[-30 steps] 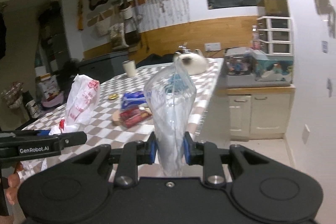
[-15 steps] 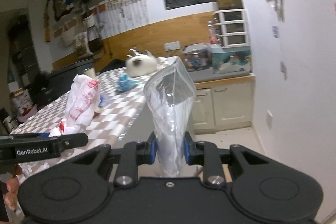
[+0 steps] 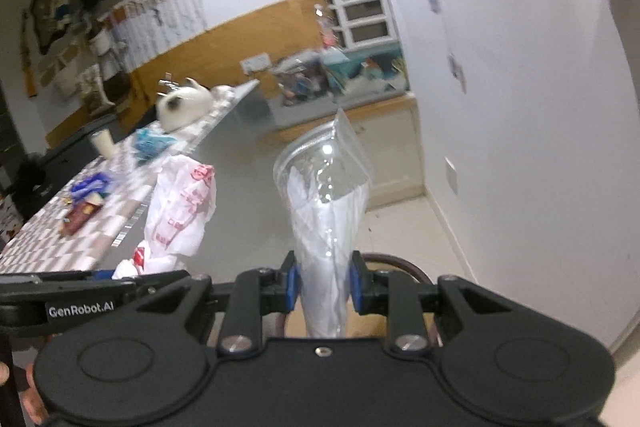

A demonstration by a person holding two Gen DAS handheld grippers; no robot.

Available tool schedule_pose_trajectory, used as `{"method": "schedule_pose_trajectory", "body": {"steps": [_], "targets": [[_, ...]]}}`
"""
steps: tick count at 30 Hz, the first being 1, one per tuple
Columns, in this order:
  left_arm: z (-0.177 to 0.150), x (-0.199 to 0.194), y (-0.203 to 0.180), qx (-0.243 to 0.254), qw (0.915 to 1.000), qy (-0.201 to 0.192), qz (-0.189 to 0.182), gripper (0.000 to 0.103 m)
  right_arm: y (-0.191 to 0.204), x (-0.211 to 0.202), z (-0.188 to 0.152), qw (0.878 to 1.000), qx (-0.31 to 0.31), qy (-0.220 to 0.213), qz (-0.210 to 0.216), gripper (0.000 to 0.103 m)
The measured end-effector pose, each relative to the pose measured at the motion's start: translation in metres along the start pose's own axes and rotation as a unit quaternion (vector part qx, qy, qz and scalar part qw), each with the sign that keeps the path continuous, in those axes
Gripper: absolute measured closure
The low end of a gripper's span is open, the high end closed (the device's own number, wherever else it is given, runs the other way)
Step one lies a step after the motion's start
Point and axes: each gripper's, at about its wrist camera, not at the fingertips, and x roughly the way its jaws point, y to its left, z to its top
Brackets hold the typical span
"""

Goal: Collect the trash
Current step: 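Carry the white bag and clear bag over the tan bin with both grippers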

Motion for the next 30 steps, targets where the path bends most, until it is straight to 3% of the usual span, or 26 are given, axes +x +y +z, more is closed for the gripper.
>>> {"method": "schedule_pose_trajectory", "body": {"steps": [9,20,24,29,30], "targets": [[-0.004,0.079,-0.012,-0.026,0.997,0.068,-0.026,0.053,-0.045,0.047,-0.019,0.997,0.048,0.056,-0.035,0.077],[-0.022,0.179,0.016,-0.089,0.9833,0.156,-0.029,0.053,-0.064,0.121,-0.042,0.984,0.092,0.139,-0.055,0.077],[-0.024,0.208,0.031,-0.129,0.9755,0.173,-0.044,0.053,-0.065,0.146,-0.046,0.981,0.09,0.159,-0.059,0.077],[-0.024,0.231,0.042,-0.141,0.9748,0.169,-0.033,0.051,-0.061,0.177,-0.046,0.979,0.076,0.181,-0.055,0.077],[-0.024,0.235,0.045,-0.142,0.9745,0.172,-0.028,0.046,-0.059,0.184,-0.045,0.978,0.068,0.187,-0.055,0.077]]}}
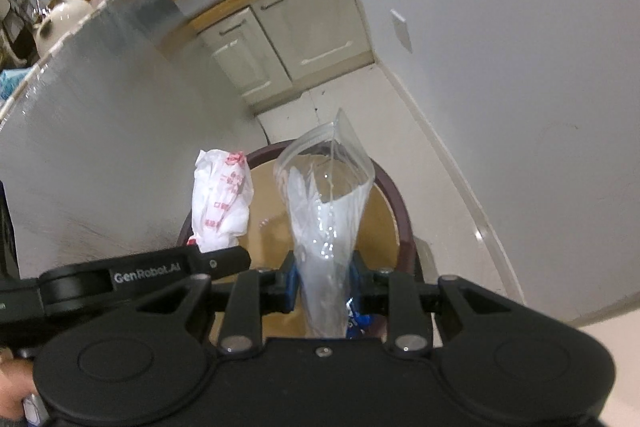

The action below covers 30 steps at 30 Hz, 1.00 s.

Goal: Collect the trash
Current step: 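Carry the white bag and clear bag over the tan bin with both grippers, then open the left gripper to drop the white bag while the right gripper drops the clear bag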

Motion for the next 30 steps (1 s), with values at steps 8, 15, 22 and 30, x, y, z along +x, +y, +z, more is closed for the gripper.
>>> {"method": "schedule_pose_trajectory", "body": {"steps": [8,15,22,30], "targets": [[0.0,0.018,0.018,0.0,0.9982,0.02,0.058,0.027,0.019,0.045,0.02,0.995,-0.079,0.049,-0.029,0.076],[-0.006,0.013,0.012,0.043,0.9965,0.019,0.069,0.026,0.024,0.072,0.03,0.989,-0.111,0.08,-0.056,0.072],[-0.007,0.011,0.01,0.042,0.9967,0.026,0.065,0.022,0.023,0.067,0.038,0.989,-0.109,0.076,-0.058,0.052],[-0.005,0.002,0.0,0.044,0.9966,0.028,0.063,0.01,0.02,0.055,0.039,0.989,-0.11,0.083,-0.053,0.052]]}}
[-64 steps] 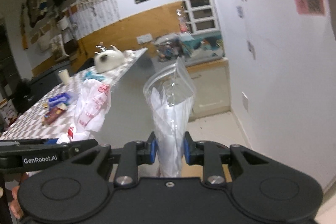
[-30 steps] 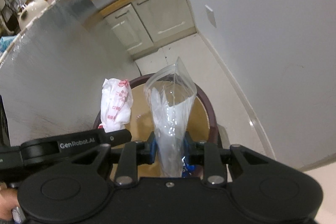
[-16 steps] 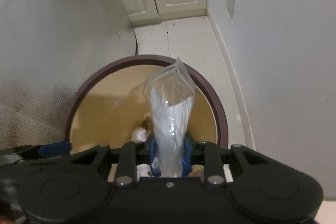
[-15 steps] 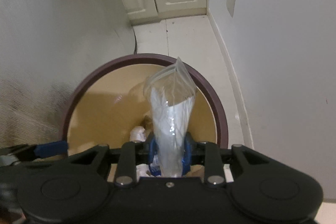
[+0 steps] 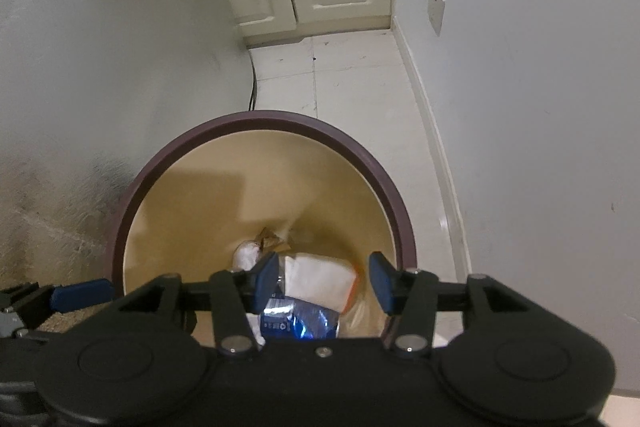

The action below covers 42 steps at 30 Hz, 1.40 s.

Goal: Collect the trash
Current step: 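Open the left gripper to drop the white bag while the right gripper drops the clear bag, then move both open grippers back from the bin toward the table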

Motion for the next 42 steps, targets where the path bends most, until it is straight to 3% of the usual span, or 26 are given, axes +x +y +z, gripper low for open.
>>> {"method": "schedule_pose_trajectory", "body": {"steps": [11,28,31,33,42], "targets": [[-0.008,-0.025,-0.004,0.009,0.9998,-0.002,0.016,0.0,-0.007,-0.017,-0.014,1.0,0.001,-0.01,0.01,0.051],[-0.036,-0.064,0.006,0.011,0.9991,-0.018,0.036,0.0,-0.02,-0.061,-0.058,0.999,-0.006,-0.042,0.013,0.022],[-0.041,-0.072,0.005,0.014,0.9991,-0.023,0.033,0.0,-0.02,-0.071,-0.063,0.999,-0.007,-0.049,0.01,0.013],[-0.042,-0.078,0.003,0.015,0.999,-0.027,0.032,0.0,-0.02,-0.079,-0.066,0.998,-0.008,-0.06,0.007,0.001],[-0.056,-0.111,-0.001,0.023,0.9977,-0.057,0.03,0.0,-0.02,-0.112,-0.08,0.996,-0.005,-0.092,-0.007,0.0]]}}
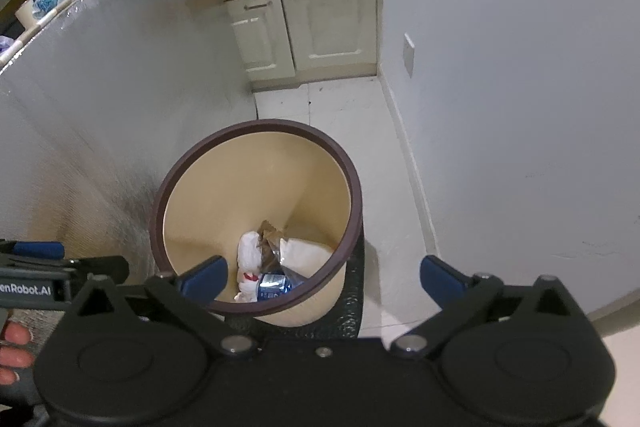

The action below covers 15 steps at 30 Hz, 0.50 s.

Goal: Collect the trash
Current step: 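Move both open grippers back from the bin toward the table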

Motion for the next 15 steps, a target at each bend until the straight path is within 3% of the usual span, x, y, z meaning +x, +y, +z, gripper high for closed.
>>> {"method": "schedule_pose_trajectory", "body": {"steps": [15], "targets": [[-0.018,-0.082,0.002,0.014,0.9957,-0.089,-0.019,0.0,0.006,-0.083,-0.021,0.996,0.009,-0.082,-0.018,0.0]]}}
